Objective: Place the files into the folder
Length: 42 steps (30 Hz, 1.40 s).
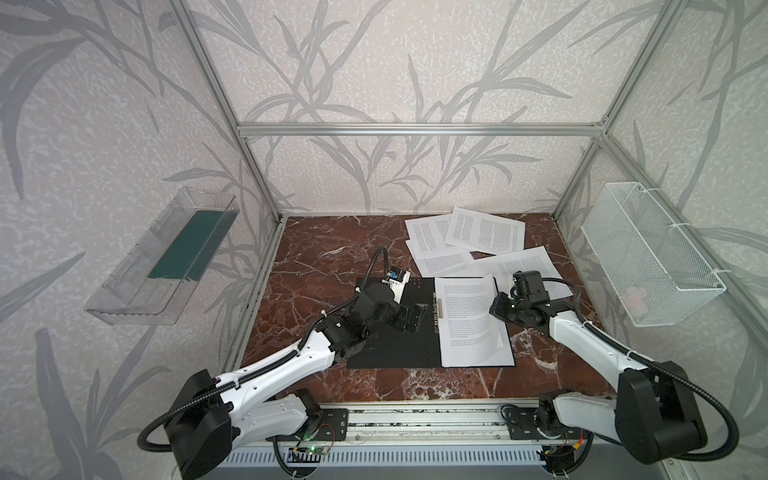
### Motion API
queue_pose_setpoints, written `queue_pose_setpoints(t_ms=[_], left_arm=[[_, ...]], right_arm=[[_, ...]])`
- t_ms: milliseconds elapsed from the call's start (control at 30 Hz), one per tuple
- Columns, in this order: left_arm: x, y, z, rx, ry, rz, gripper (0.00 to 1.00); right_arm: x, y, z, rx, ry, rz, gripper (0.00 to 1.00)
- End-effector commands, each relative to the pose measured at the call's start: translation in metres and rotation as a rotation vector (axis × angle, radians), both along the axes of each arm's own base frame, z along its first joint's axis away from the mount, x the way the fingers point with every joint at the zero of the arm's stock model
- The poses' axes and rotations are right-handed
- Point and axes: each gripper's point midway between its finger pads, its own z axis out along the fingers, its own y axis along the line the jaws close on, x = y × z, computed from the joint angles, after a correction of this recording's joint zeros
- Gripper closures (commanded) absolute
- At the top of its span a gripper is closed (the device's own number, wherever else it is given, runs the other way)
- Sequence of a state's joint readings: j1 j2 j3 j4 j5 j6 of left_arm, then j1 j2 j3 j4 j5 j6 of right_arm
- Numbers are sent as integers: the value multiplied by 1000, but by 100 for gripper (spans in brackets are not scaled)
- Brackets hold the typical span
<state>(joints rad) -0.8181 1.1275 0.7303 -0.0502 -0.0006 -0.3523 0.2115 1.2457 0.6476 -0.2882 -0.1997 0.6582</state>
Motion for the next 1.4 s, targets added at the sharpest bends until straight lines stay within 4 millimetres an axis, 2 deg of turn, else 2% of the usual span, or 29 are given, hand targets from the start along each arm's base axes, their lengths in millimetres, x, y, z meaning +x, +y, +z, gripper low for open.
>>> queue_pose_setpoints(t_ms=[0, 267, 533, 800, 1000, 1033, 1133, 1200, 1267, 1367], left_arm=[[3, -5, 14, -29, -19, 0, 1], [3, -5, 14, -31, -20, 0, 1], [2, -5, 14, -31, -19, -1, 1], [2, -4, 15, -33, -21, 0, 1], [2, -3, 16, -35, -24, 3, 1], [2, -3, 16, -35, -24, 4, 1], [2, -2, 16, -35, -23, 9, 1], [3, -2, 16, -35, -23, 13, 1], [3, -1, 17, -38, -24, 20, 1], [4, 3, 20, -42, -26, 40, 1]], right_arm=[[-2, 1, -3, -2, 0, 1, 100], [-3, 0, -3, -2, -1, -2, 96], [-5, -1, -5, -6, 3, -7, 81], [-6, -7, -6, -42, 14, -18, 58], [-9, -18, -1, -104, 21, -39, 27], [-10, -24, 1, -148, 13, -22, 23], [-12, -34, 19, -305, -19, -6, 19], [-12, -27, 34, -381, -57, 37, 17], [-9, -3, 43, -347, -89, 112, 18], [-9, 43, 43, -315, -93, 235, 19]])
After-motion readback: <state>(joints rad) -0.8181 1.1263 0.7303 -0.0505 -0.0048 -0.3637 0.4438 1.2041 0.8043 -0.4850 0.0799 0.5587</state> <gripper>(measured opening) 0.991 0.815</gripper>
